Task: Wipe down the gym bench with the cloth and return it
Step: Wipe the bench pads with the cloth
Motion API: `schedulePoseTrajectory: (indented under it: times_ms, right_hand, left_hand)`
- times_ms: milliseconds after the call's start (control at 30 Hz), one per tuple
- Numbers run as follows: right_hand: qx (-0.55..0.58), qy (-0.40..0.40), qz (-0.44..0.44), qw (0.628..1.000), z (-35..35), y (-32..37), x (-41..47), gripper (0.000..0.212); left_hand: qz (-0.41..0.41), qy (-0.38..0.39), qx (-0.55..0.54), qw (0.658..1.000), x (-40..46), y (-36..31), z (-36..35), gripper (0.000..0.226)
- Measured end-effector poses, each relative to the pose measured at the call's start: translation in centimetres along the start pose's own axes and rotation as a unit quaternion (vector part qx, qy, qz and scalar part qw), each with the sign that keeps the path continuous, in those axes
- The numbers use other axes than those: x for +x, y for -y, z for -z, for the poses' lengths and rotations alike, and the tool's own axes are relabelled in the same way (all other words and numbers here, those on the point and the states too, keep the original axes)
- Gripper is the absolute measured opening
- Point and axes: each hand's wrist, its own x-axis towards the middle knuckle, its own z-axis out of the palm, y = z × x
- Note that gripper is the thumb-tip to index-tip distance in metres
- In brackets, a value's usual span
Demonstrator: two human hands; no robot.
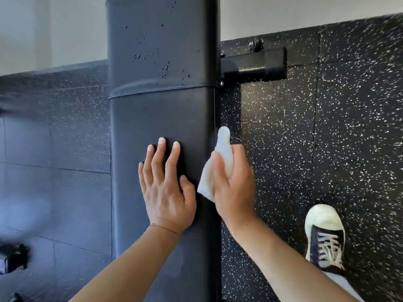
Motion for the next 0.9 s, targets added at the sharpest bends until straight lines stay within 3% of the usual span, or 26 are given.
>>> schedulePoseTrajectory:
  times_ms: [133, 233, 367, 567, 733, 900]
  right_hand:
    - [-0.025, 0.009, -0.023, 0.999, 0.6, -2.4, -7.5, 0.02]
    - [-0.028, 0.009, -0.026, 0.999, 0.7, -2.5, -8.1, 0.023]
    - [-0.031, 0.018, 0.011, 0.999, 0.3, -0.8, -2.4, 0.024]
    - [-0.053, -0.057, 0.024, 0.997, -1.9, 0.9, 5.3, 0.022]
    - [-0.021, -0.049, 0.056, 0.997, -0.6, -2.6, -3.9, 0.025]
    - [-0.049, 0.034, 0.017, 0.998, 2.1, -7.3, -18.2, 0.024]
  left_hand:
    - [-0.007, -0.008, 0.004, 1.0, 0.0, 0.1, 0.0, 0.07]
    - [-0.01, -0.015, -0.003, 1.0, 0.0, 0.4, -0.2, 0.069]
    - [-0.017, -0.025, -0.012, 0.999, -0.2, 0.4, -0.2, 0.068]
    - [-0.025, -0.045, -0.024, 0.998, -0.6, 0.6, -0.4, 0.065]
    - [-0.013, -0.04, -0.013, 0.999, -1.1, 0.3, -0.4, 0.065]
    - [0.002, -0.055, -0.048, 0.997, -9.2, 1.0, -0.5, 0.061]
